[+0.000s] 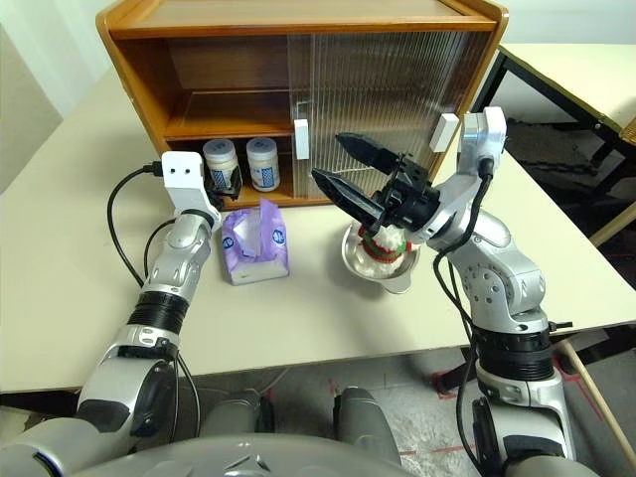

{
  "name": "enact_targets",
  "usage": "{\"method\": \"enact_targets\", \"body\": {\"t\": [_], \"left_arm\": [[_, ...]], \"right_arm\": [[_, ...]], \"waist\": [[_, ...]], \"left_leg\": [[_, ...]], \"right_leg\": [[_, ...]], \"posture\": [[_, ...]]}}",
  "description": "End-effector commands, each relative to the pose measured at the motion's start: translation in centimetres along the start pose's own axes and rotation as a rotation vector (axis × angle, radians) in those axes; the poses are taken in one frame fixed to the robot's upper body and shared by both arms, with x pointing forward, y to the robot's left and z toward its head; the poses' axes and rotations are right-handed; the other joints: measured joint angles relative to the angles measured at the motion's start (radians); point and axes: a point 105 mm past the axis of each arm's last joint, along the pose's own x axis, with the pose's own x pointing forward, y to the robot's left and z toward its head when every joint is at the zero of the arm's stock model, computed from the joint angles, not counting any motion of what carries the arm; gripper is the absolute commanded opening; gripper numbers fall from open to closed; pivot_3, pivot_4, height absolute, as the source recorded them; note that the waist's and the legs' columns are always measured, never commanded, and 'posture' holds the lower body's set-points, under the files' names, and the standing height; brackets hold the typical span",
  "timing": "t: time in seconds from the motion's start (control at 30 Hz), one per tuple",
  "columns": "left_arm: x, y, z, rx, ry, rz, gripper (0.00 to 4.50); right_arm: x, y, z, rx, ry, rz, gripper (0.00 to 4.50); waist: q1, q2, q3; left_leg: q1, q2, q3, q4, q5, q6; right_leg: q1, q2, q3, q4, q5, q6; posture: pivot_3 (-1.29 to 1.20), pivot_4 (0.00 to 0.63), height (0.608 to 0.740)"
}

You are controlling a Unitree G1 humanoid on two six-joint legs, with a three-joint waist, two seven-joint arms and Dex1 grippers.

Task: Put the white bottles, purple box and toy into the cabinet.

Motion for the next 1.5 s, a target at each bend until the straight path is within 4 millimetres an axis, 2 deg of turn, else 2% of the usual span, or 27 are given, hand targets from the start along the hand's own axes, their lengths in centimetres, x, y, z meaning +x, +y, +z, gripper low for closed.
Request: {"method": "enact_targets", "body": {"t": [0.03,0.2,0.43,0.5,0.63,0.73,1.03,1.3,1.5], "left_arm": [[-0.6,0.1,0.4,-0.007,0.001,-0.037,4.48],[-1.4,-0.4,0.8,-0.017,0.003,-0.141,4.48],[-2.0,0.2,1.6,-0.030,0.005,-0.225,4.48],[-2.3,-0.6,1.8,-0.058,0.006,-0.347,4.48],[-2.6,-0.2,1.8,-0.079,0.015,-0.459,4.48],[-3.5,-0.3,2.0,-0.062,-0.005,-0.660,4.48],[-4.8,1.0,0.0,-0.053,0.078,-0.954,4.48],[-4.6,0.7,-1.3,-0.077,0.109,-1.026,4.48],[-4.6,0.2,-2.4,-0.006,0.149,-1.070,4.48]], "right_arm": [[0.2,-0.1,0.0,-0.010,0.003,0.008,4.50],[0.3,-0.2,0.0,-0.010,0.001,0.011,4.50],[0.4,-0.3,0.0,-0.010,0.000,0.014,4.50],[0.4,-0.3,0.0,-0.011,-0.001,0.013,4.50],[0.5,-0.4,0.0,-0.012,-0.003,0.013,4.50],[0.5,-0.4,0.1,-0.016,-0.003,0.012,4.50],[0.5,-0.5,0.3,-0.025,-0.003,0.009,4.50],[0.5,-0.5,0.4,-0.031,-0.003,0.004,4.50],[0.4,-0.3,0.6,-0.035,-0.001,0.002,4.50]], "waist": [[0.001,0.000,0.000],[0.006,0.000,0.000],[0.018,0.000,0.000],[0.019,0.000,0.000],[0.019,0.000,0.000],[0.018,0.000,0.000],[0.016,0.001,0.000],[0.017,0.001,0.000],[0.016,0.001,0.000]], "left_leg": [[0.000,0.000,0.000,0.000,0.000,0.000],[0.000,0.000,0.000,0.000,0.000,0.000],[0.000,0.001,0.000,0.000,0.000,0.000],[0.000,0.001,0.000,0.000,0.000,0.000],[0.000,0.001,0.000,0.000,0.000,0.000],[0.000,0.001,0.000,0.000,0.000,0.000],[0.000,0.001,0.001,0.000,0.000,0.000],[-0.001,0.002,0.000,0.000,0.000,0.001],[-0.001,0.002,0.000,0.000,0.000,0.001]], "right_leg": [[0.000,0.000,0.000,0.000,0.000,0.000],[0.000,0.000,0.000,0.000,0.000,0.000],[0.000,0.000,0.000,0.000,0.000,-0.001],[0.000,0.000,0.000,0.000,0.000,-0.001],[-0.001,0.000,0.000,0.000,-0.001,-0.002],[-0.001,0.000,0.000,0.000,-0.001,-0.002],[-0.001,0.000,0.000,0.000,-0.003,-0.003],[-0.002,0.000,0.000,0.000,-0.003,-0.003],[-0.001,0.000,0.000,0.000,-0.003,-0.002]], "posture": [[0.04,0.000,0.740],[0.05,0.000,0.740],[0.05,0.000,0.740],[0.05,0.000,0.740],[0.05,0.000,0.740],[0.05,0.000,0.740],[0.04,0.000,0.740],[0.02,0.000,0.740],[0.01,0.000,0.740]]}}
